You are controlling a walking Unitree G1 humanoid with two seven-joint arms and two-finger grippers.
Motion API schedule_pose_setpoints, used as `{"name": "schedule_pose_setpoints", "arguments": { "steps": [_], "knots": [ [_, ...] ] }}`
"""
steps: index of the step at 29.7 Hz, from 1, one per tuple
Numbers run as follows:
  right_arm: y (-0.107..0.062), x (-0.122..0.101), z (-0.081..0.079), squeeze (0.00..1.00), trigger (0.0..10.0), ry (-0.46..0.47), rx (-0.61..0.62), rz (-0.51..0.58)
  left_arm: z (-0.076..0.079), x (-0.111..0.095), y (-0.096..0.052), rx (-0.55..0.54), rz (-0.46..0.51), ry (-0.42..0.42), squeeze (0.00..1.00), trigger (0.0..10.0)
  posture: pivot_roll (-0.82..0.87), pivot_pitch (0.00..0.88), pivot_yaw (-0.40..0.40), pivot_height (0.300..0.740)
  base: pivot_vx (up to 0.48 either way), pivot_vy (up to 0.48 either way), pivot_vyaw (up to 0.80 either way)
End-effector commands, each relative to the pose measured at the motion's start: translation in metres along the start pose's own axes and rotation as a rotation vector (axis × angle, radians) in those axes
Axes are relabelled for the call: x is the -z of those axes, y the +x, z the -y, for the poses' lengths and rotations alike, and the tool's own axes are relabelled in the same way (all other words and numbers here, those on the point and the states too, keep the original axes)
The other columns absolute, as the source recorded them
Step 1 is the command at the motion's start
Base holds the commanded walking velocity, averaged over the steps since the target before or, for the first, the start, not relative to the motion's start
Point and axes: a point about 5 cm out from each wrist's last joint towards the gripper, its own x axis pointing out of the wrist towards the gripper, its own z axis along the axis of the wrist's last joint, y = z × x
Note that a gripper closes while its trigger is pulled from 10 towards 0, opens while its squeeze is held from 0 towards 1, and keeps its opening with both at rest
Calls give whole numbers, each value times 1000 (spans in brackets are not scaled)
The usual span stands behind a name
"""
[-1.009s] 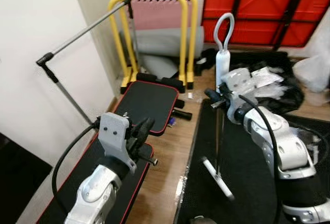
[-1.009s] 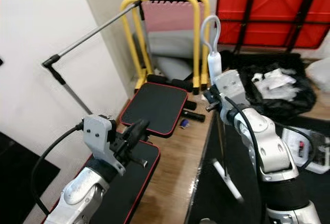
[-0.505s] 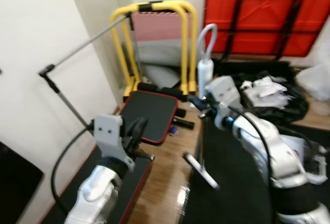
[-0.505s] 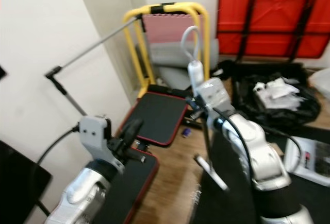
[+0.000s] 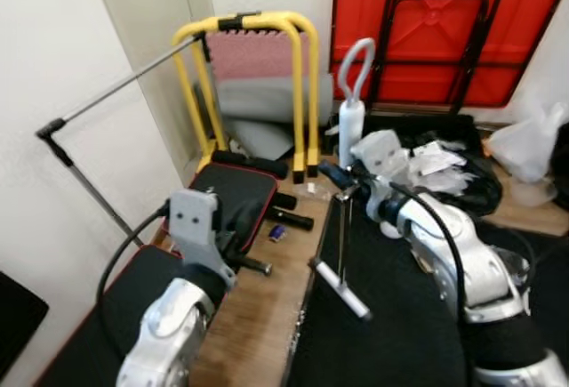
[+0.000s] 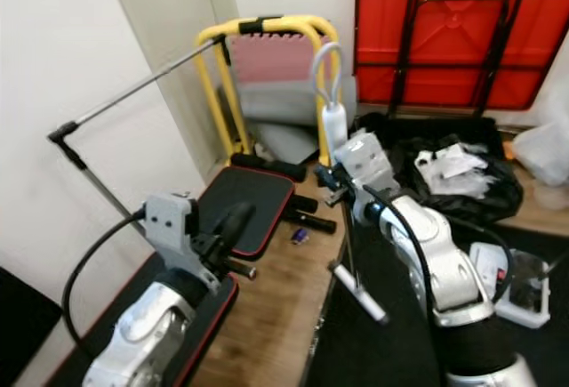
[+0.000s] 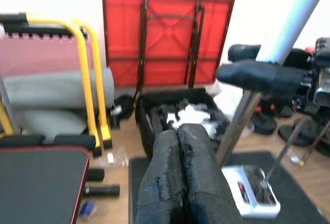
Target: Sweep floor
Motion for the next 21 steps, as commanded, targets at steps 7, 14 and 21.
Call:
{"name": "schedule_pose_setpoints", "arguments": {
  "steps": [7,14,21],
  "knots": [
    [3,-13,-2,0,10000,-27,-1,80,-5,5,-2,-11,-26,5,0,10000,-129,6,22,740,0,-356,0],
    [4,-12,-1,0,10000,-36,19,78,-4,5,-1,-5,-24,2,0,10000,-131,10,21,740,0,-354,0],
    [4,-11,3,0,10000,-48,46,73,-5,5,0,-9,-24,1,0,10000,-136,15,20,740,0,-287,0]
  ]
}}
